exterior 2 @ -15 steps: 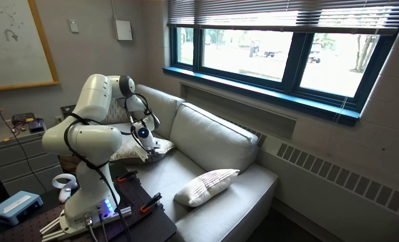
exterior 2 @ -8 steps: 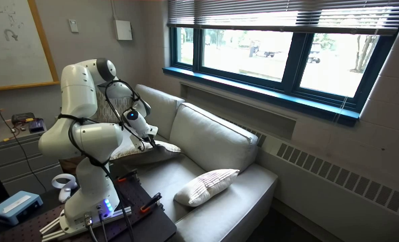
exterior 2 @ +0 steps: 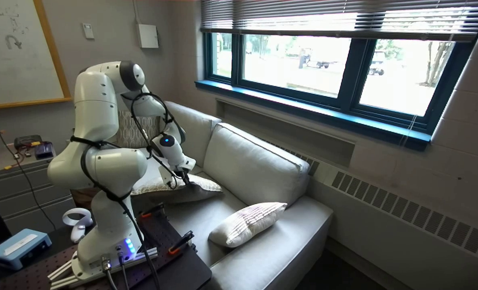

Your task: Move the pillows from the middle of the couch and set them against the armrest

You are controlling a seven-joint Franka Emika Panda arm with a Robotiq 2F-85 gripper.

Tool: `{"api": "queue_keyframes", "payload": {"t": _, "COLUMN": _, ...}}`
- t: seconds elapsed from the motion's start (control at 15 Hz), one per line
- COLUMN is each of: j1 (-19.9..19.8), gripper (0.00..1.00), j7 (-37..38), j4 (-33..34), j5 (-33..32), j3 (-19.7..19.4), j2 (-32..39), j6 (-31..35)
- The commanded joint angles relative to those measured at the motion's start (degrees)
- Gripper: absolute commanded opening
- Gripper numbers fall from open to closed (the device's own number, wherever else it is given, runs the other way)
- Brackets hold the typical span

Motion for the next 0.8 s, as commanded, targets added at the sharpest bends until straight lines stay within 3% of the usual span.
{"api": "queue_keyframes", "payload": {"t": 0.0, "j1": -4.48, "gripper": 0.04, "j7": -1.92, "j4": -10.19, "j5": -1.92, "j3": -4.77, "j2": -9.61, "j6": -3.2}}
{"api": "queue_keyframes", "payload": {"t": 0.2, "j1": -5.59, "gripper": 0.04, "j7": -4.29, "j4": -14.88, "j5": -2.96, "j3": -11.05, "j2": -14.75, "j6": -2.05}}
{"api": "queue_keyframes", "payload": {"t": 0.47, "j1": -4.52, "gripper": 0.04, "j7": -7.86, "j4": -18.34, "j5": -6.65, "j3": -19.44, "j2": -23.73, "j6": 4.52}}
{"api": "queue_keyframes", "payload": {"t": 0.6, "j1": -4.54, "gripper": 0.04, "j7": -7.94, "j4": -18.02, "j5": -9.88, "j3": -20.55, "j2": -28.05, "j6": 10.28}}
{"api": "queue_keyframes", "payload": {"t": 0.73, "j1": -5.21, "gripper": 0.04, "j7": -6.34, "j4": -17.69, "j5": -14.16, "j3": -19.02, "j2": -32.73, "j6": 17.04}}
